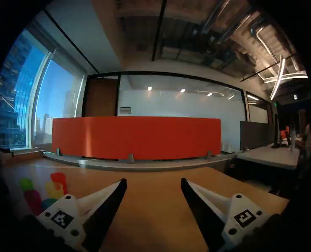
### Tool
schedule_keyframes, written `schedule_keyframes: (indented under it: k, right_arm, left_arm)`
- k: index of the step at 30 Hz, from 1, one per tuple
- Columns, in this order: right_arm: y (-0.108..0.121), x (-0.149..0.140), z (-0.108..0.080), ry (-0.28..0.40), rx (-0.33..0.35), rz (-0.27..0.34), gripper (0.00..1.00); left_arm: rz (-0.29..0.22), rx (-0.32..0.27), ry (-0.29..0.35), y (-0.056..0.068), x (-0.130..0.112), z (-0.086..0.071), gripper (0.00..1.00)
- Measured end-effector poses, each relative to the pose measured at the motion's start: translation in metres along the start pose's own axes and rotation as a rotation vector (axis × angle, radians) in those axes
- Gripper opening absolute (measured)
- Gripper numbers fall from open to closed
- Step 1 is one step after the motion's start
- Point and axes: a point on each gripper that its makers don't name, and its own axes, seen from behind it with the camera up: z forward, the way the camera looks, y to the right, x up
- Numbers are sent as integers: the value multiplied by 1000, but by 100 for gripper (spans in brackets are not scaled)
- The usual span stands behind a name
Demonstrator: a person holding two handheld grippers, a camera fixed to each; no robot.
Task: Pour water
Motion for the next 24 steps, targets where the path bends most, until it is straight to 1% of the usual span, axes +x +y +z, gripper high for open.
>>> schedule_keyframes:
  k: [6,9,12,17,24]
  right_arm:
    - [1,-4,0,-16,1,27,99]
    - [1,-6,1,-25,0,26,99]
    - [-2,-6,1,-36,5,13,99]
    - [-5,-4,2,-44,1,-3,99]
    - [-10,2,1,-49,4,-15,99]
  left_arm:
    - [36,12,3,1,-2,3,97]
    - [58,24,14,1,-1,3,97]
    - [69,25,19,3,-3,4,97]
    - [62,29,23,3,-5,5,97]
    - [29,28,30,5,-10,7,97]
